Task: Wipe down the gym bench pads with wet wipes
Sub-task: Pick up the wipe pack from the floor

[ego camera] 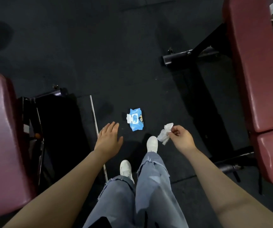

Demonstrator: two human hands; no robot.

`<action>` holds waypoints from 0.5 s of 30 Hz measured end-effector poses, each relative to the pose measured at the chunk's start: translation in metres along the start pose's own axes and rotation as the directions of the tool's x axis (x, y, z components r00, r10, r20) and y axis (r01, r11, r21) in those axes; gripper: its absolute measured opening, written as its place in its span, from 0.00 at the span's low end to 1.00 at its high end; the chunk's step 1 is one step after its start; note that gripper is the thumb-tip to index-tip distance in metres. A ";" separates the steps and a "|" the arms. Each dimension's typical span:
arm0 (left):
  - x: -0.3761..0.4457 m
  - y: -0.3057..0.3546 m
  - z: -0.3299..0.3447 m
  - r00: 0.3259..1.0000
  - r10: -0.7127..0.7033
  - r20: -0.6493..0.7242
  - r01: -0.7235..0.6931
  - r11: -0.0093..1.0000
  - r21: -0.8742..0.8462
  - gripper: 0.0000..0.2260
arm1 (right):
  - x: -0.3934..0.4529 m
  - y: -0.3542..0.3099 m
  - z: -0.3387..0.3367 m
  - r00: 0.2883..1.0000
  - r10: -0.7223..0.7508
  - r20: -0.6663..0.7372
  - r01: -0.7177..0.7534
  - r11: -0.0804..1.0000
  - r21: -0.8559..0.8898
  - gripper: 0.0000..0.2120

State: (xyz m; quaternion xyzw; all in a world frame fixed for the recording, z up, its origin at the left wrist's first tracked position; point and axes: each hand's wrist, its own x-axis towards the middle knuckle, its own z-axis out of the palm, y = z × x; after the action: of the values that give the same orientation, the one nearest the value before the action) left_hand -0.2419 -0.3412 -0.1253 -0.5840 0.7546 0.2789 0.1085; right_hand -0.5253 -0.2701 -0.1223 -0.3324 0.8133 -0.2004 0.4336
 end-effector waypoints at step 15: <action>0.202 0.026 0.112 0.960 -0.234 0.156 0.256 0.956 -0.144 0.30 | 0.243 0.019 0.053 0.976 0.100 0.194 -0.077 0.989 -0.124 0.02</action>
State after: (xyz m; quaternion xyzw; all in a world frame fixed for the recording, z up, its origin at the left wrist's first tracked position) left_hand -0.3437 -0.4413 -0.3084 -0.6595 0.6417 0.3633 0.1460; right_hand -0.5859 -0.4322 -0.3013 -0.3388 0.7900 -0.0991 0.5013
